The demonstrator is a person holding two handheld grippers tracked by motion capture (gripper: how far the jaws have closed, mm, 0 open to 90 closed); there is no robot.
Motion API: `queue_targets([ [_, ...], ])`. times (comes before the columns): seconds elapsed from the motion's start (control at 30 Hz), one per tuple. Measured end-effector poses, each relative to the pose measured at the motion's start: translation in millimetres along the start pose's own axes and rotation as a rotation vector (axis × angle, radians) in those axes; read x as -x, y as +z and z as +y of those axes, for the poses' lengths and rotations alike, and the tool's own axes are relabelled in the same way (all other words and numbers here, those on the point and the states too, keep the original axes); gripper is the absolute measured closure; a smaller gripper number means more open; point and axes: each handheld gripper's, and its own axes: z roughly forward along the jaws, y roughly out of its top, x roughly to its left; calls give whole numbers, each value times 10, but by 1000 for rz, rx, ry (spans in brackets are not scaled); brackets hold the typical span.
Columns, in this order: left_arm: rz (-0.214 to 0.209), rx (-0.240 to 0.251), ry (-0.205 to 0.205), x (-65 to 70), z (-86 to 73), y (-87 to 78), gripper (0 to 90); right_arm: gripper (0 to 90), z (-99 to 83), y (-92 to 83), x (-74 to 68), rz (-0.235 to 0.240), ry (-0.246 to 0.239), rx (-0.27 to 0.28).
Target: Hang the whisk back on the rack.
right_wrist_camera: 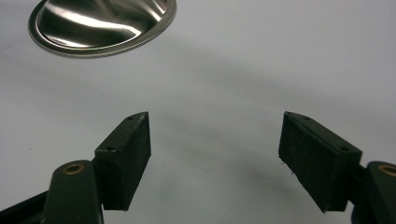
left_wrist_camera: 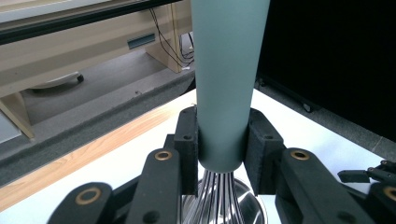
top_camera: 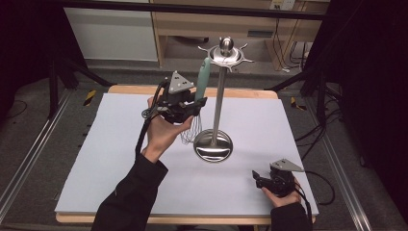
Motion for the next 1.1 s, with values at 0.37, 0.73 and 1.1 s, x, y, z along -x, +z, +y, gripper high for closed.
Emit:
queue_targets([
  [0.37, -9, 49, -18, 11, -40, 115, 688, 255, -1, 1, -2, 1, -1, -2],
  [0.73, 1, 123, -8, 9, -106, 224, 687, 256, -2, 3, -3, 2, -3, -6],
  [1.1, 3, 140, 9, -19, -115, 266, 684, 256, -2, 6, -1, 4, 0, -8],
])
